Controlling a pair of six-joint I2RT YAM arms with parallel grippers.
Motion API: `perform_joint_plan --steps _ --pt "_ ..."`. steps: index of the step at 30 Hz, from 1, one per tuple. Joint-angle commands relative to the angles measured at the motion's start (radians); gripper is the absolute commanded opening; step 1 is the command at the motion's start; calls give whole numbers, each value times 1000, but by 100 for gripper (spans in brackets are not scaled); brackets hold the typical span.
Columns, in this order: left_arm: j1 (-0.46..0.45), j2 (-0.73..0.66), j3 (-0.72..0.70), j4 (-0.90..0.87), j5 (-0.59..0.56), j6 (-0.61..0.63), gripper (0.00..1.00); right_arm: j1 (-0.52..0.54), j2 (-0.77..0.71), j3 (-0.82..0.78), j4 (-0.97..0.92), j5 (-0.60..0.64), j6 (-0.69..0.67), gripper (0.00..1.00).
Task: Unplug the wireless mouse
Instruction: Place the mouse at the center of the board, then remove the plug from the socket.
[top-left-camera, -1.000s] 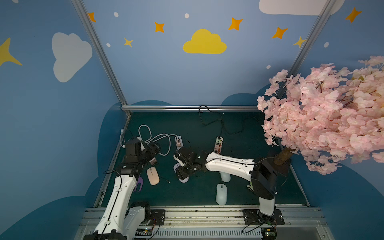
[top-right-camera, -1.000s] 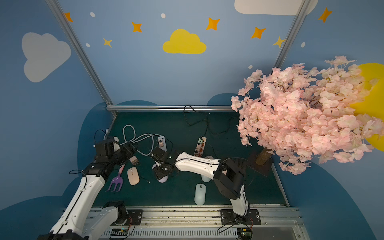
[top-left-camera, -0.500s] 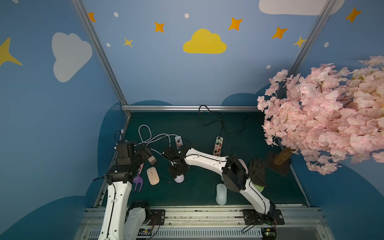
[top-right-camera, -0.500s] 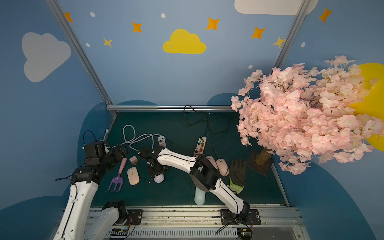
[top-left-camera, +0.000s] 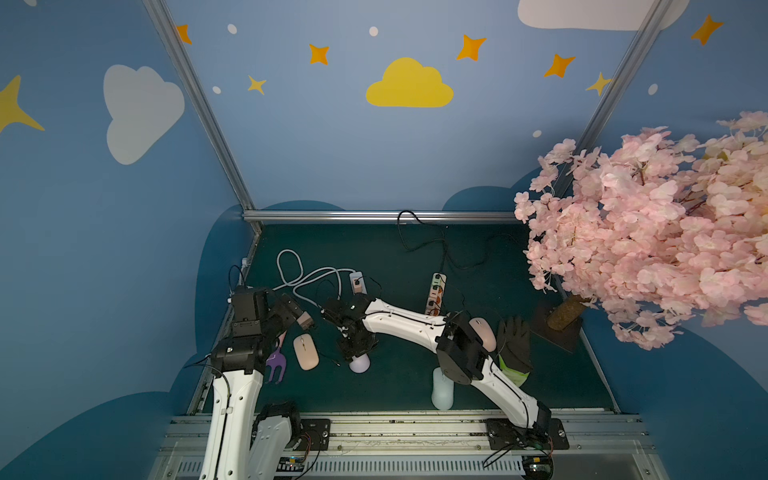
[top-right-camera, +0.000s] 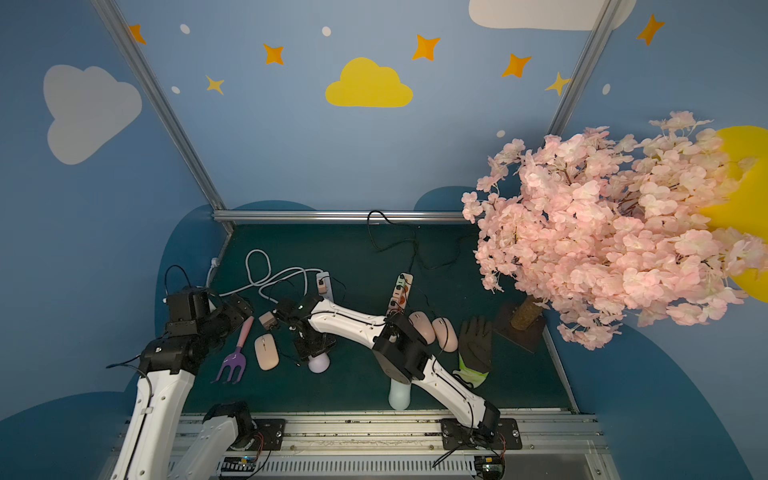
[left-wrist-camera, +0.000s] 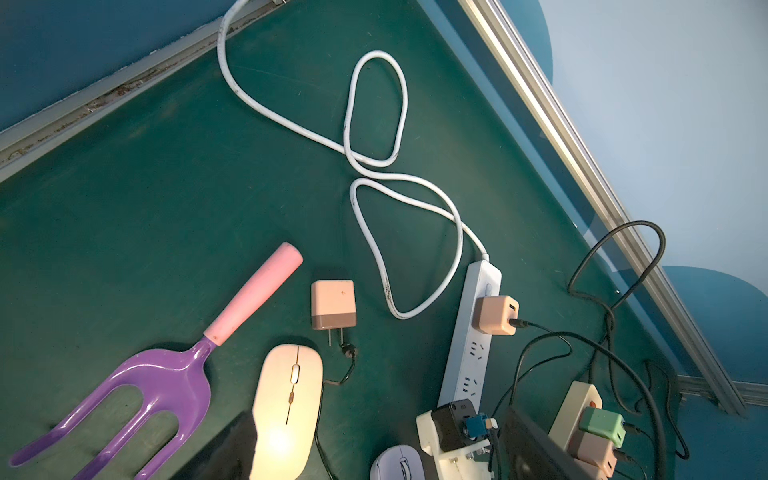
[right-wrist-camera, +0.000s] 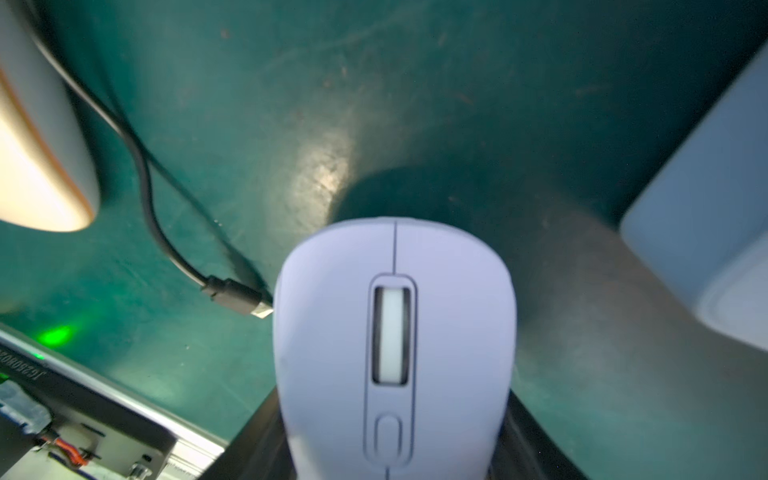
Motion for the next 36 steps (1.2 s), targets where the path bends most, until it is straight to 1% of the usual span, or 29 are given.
perform_joint_plan --steps 1,4,8,11,13,18,20,22,24,26,31,33,36 --pt "-4 -3 -7 -11 -7 7 92 9 9 7 -16 -27 3 27" --pt "-6 -3 -5 -9 -5 9 92 15 9 6 -12 -40 -4 36" --pt "-6 -2 -4 -11 -4 11 92 13 -5 -12 -3 -28 -2 50" --pt "-7 -2 -8 -7 3 12 95 9 -25 -39 13 -28 1 59" --pt "-6 2 -13 6 21 14 97 9 -33 -43 15 -27 -3 62" --pt "-8 10 -22 51 77 44 100 7 -84 -74 40 -20 -15 69" --pt "-11 20 -24 71 101 51 100 4 -124 -113 67 -14 -17 72" --pt "-22 29 -27 94 123 52 100 2 -178 -171 108 -10 -22 73" --pt "-50 43 -33 128 144 52 99 1 -254 -254 164 5 -26 73" --pt "-91 61 -35 157 150 47 95 -5 -337 -351 227 32 -26 73" --pt "-254 131 -32 245 97 25 93 -41 -548 -619 395 103 -6 71" --pt "-321 170 -40 300 90 9 92 -63 -605 -698 430 125 -12 70" --pt "-408 228 -44 367 87 -1 90 -97 -639 -752 439 132 -50 69"
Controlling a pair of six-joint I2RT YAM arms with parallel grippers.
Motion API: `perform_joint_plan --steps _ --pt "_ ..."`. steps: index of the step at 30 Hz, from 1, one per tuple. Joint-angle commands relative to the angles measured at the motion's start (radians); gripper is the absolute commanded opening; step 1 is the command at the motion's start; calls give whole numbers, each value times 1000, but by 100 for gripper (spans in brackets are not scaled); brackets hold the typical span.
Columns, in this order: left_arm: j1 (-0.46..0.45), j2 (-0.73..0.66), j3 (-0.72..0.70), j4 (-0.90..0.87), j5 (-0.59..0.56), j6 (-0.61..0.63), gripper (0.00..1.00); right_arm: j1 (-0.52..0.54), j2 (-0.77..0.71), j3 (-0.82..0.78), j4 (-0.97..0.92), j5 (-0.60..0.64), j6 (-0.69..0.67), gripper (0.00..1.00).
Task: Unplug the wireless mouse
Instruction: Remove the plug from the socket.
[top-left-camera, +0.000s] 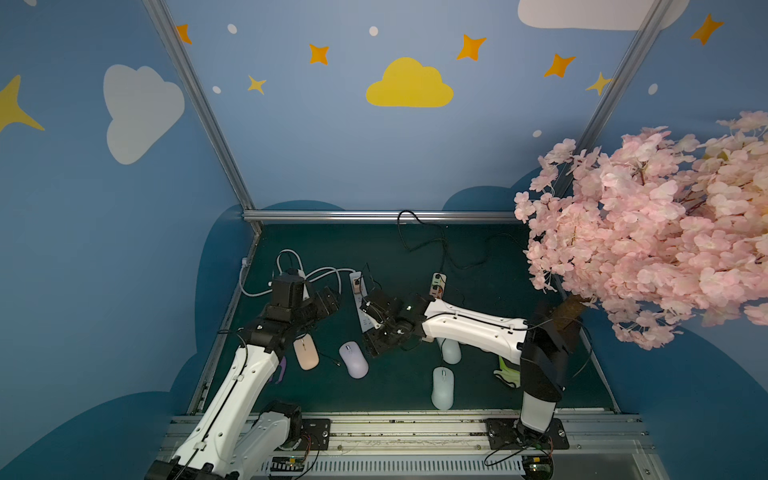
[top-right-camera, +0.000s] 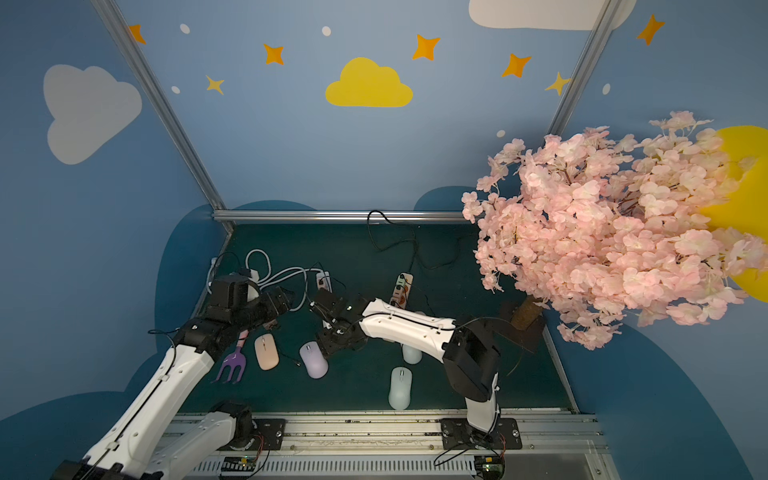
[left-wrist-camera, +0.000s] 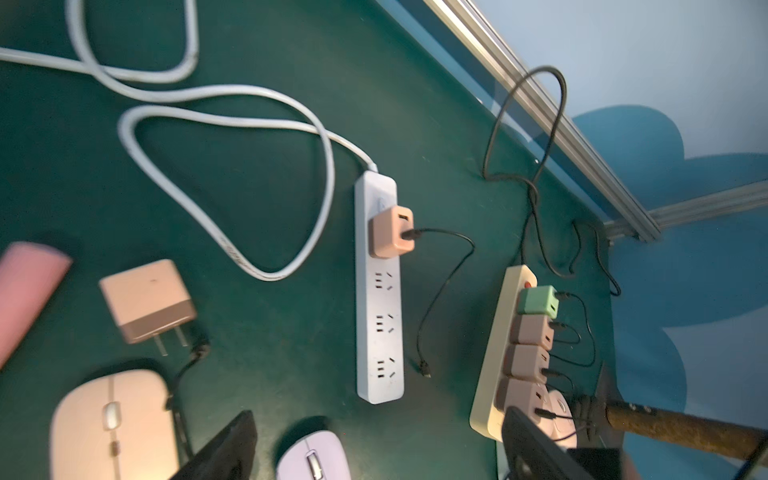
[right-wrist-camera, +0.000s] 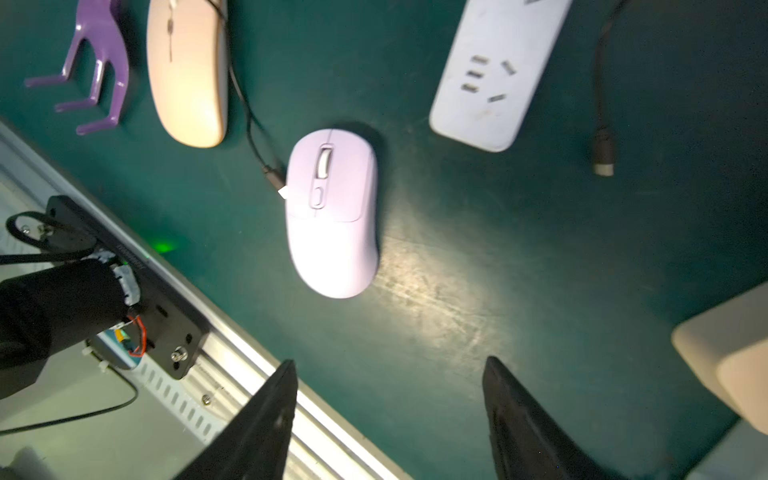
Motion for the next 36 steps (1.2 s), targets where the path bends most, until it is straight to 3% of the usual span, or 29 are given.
perform_joint_plan --steps 1,7,12,16,18,20,27,36 --pt "-82 60 -11 116 -15 -17 89 -40 -12 -54 55 37 -63 68" --pt "-163 172 -6 218 22 -18 85 -117 -11 -70 75 -23 -199 63" --pt "-161 258 6 256 28 85 69 -192 4 -26 117 -122 -235 60" --pt "-152 354 87 158 -81 159 66 -235 10 24 122 -152 -226 57" --pt "-145 375 103 127 -130 139 64 -248 27 53 127 -164 -218 55" --pt "-110 380 87 130 -120 103 63 -245 67 116 112 -167 -217 55" --pt "124 280 -87 268 99 -19 63 -194 276 400 14 -112 -163 51" --pt "200 245 -120 285 180 -36 64 -199 544 777 -139 34 -114 56"
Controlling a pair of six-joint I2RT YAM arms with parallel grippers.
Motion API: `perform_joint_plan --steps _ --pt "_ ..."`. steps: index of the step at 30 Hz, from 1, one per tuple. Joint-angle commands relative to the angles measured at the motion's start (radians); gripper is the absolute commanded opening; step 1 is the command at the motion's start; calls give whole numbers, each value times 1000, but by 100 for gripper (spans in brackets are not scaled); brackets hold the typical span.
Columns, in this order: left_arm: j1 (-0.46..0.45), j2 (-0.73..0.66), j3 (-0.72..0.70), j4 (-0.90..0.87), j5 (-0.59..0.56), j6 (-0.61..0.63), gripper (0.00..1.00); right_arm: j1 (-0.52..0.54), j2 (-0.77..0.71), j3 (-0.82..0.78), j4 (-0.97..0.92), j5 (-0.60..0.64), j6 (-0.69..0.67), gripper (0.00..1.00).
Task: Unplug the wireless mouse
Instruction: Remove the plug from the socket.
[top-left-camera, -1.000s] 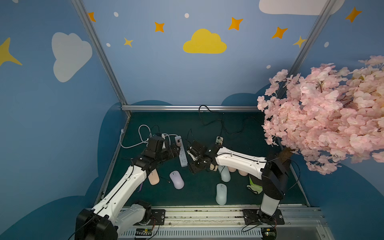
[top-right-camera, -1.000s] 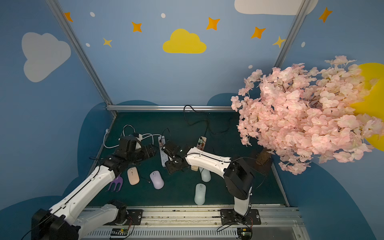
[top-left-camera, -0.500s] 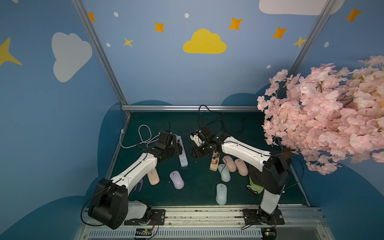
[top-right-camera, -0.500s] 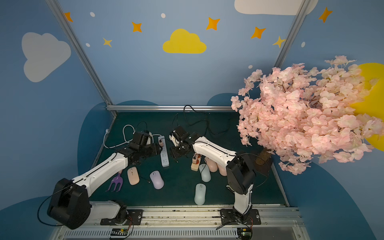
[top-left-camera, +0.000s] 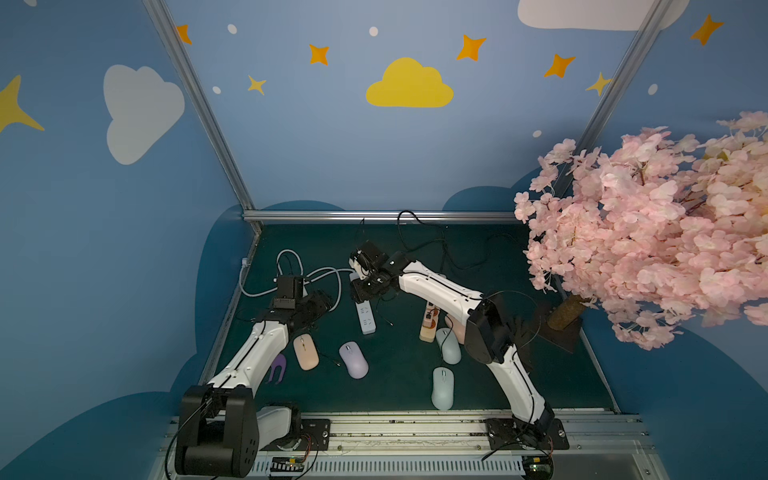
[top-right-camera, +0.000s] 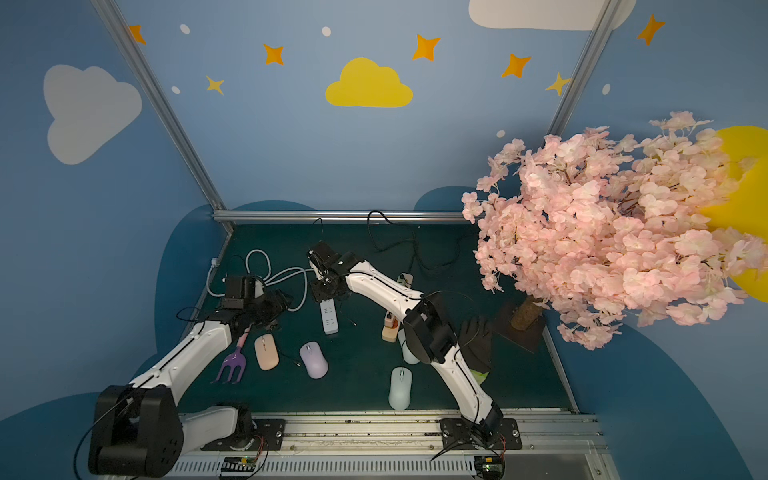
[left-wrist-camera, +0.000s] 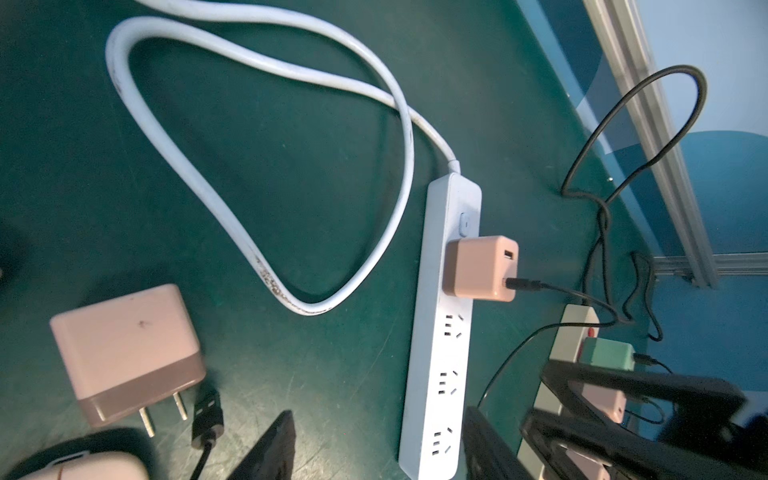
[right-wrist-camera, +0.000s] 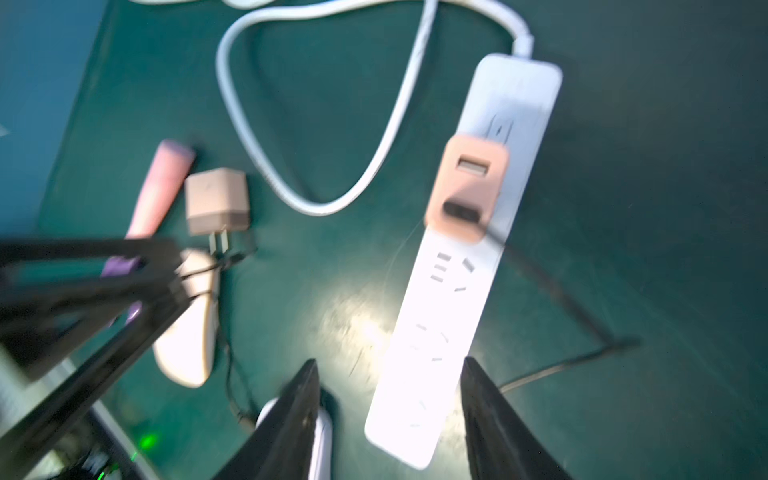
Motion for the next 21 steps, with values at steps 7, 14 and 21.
perform_joint_plan --steps 7,14,21 --pt "19 -24 -20 32 68 -19 64 -16 81 72 53 143 61 56" --pt "22 -29 -24 34 76 -22 63 -15 207 283 -5 122 42 55" --pt "21 -43 -32 30 74 -28 63 -16 263 332 17 142 34 52"
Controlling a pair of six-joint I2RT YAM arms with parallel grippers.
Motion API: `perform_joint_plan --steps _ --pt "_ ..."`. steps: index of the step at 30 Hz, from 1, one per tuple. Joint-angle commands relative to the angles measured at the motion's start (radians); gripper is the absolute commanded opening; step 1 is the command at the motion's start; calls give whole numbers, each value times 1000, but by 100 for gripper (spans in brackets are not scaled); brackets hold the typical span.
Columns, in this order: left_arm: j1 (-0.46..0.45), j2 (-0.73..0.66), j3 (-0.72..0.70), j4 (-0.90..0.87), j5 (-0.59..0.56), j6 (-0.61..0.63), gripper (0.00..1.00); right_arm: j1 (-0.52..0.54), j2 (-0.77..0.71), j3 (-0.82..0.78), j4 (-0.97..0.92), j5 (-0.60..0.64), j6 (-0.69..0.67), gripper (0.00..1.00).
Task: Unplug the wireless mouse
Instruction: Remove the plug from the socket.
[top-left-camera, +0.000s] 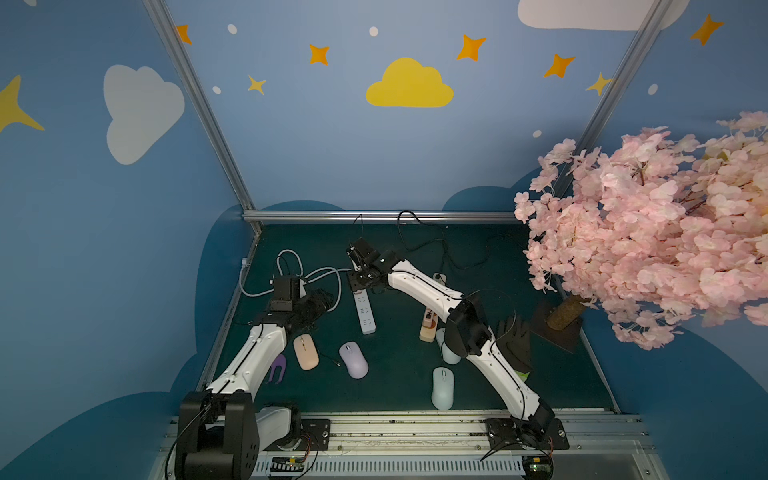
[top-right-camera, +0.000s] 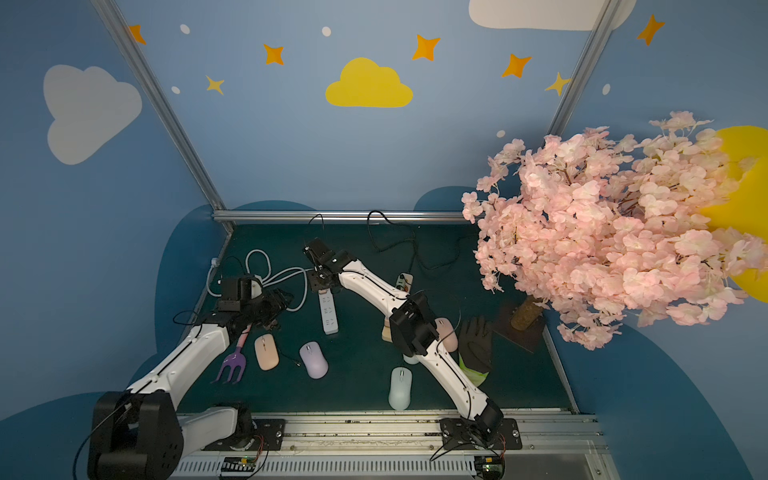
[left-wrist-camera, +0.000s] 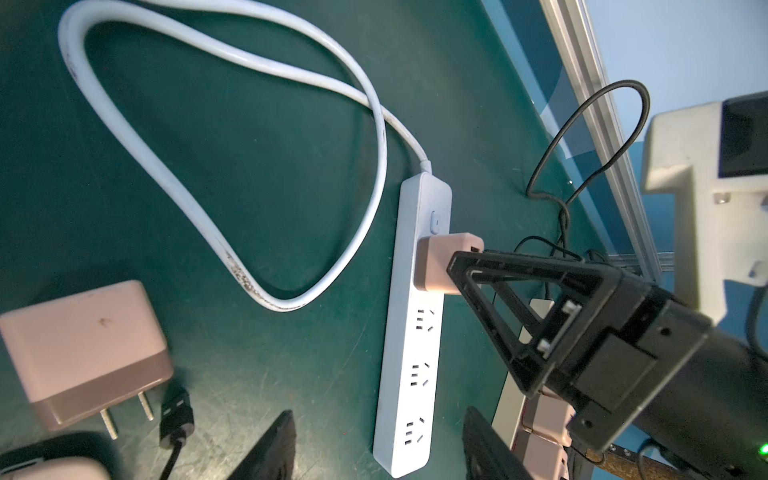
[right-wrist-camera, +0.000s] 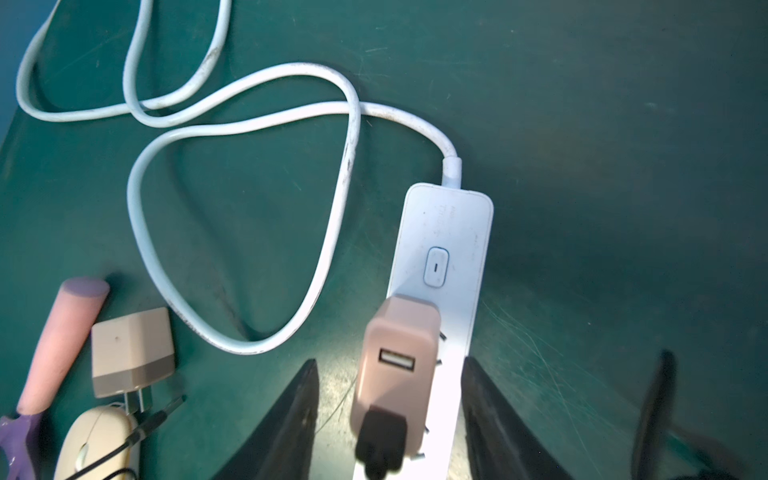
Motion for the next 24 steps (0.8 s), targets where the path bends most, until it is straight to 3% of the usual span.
perform_joint_plan --steps 1,14,24 --pt "4 -19 -12 9 15 -2 63 -1 41 57 3 19 -9 51" --pt "-6 -14 -34 50 46 0 65 -11 17 51 4 -23 23 16" --pt "-148 67 -41 150 46 12 84 -60 -159 -199 181 -208 116 6"
